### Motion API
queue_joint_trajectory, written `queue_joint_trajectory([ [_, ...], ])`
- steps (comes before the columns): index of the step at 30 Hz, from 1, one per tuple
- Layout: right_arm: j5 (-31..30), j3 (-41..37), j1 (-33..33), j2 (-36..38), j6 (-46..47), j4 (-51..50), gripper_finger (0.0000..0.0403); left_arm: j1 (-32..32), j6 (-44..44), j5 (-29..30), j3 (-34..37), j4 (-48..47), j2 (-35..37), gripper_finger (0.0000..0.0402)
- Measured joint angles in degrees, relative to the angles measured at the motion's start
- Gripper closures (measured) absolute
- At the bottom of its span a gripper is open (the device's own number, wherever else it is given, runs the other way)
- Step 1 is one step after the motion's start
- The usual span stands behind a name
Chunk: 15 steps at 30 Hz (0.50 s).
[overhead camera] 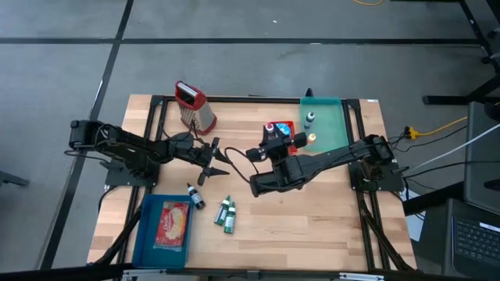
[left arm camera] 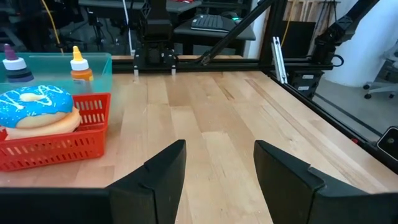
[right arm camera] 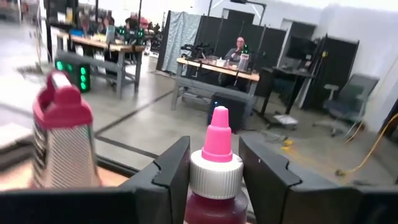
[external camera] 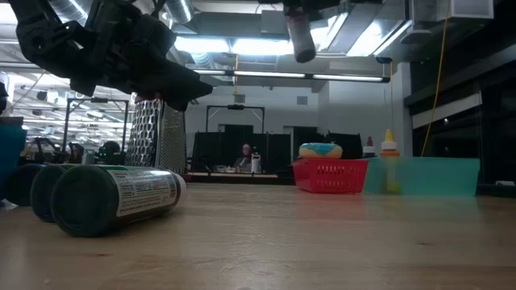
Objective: Pick & Place Food Item
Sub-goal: Put the pink food coloring bottle into the green bin
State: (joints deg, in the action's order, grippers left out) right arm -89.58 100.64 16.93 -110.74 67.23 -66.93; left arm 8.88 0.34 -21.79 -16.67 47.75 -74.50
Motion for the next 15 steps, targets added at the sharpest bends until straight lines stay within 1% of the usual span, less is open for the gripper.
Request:
queue_joint_trajectory([
  [3, -0.2, 0.0, 0.0, 0.0, 0.3, 3.9, 0.0272, 0.0, 0.3, 0.0, 0.0, 0.0, 0.0, 0.0217],
  [7, -0.4, 0.0, -0.6, 0.0, -1.7, 6.9, 0.0272, 0.0, 0.3, 0.0, 0.0, 0.0, 0.0, 0.0217],
  [10, -0.3, 0.0, -1.7, 0.0, 0.9, 7.1, 0.0272, 0.0, 0.3, 0.0, 0.0, 0.0, 0.0, 0.0217],
  [13, 1.5, 0.0, -2.5, 0.0, 3.4, 7.5, 0.0272, 0.0, 0.3, 0.0, 0.0, 0.0, 0.0, 0.0217],
  [15, 3.5, 0.0, -2.7, 0.0, 2.3, 7.6, 0.0272, 0.0, 0.4, 0.0, 0.0, -0.2, 0.0, 0.0217],
])
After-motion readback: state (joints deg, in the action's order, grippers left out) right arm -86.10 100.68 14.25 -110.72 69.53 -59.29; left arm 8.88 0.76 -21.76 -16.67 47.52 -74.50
